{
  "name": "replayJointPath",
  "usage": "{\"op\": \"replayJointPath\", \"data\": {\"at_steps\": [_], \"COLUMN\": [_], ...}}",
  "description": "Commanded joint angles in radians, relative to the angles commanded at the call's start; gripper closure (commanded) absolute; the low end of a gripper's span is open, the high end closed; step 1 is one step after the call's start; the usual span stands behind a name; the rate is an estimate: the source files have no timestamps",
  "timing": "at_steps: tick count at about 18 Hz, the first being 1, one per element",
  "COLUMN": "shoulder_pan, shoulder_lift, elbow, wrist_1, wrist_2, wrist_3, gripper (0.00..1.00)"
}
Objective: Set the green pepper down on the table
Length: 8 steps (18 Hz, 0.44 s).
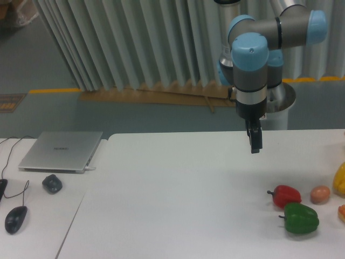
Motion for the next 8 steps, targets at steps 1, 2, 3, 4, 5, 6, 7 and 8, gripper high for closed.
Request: {"op": "replayJointPath", "data": {"at_steps": [1,2,3,4,5,6,7,8], "shoulder_pan": [0.0,0.0,0.0,0.0,0.0,0.002,0.0,0.002], "shoulder_lift": [0.0,0.002,0.002,0.002,0.002,0.003,0.003,0.003], "elbow": [0.0,0.0,-0.002,-0.002,-0.002,-0.002,-0.002,-0.002], "wrist_1": [0.002,0.003,0.003,0.0,0.0,0.0,-0.002,-0.002], "wrist_2": [0.0,0.0,0.002,0.002,0.002,0.003,0.003,0.003], "wrist_3": [0.0,0.0,-0.002,-0.002,-0.002,-0.003,-0.003,-0.005], "gripper": [0.0,0.0,0.0,0.0,0.0,0.0,0.0,0.0]}}
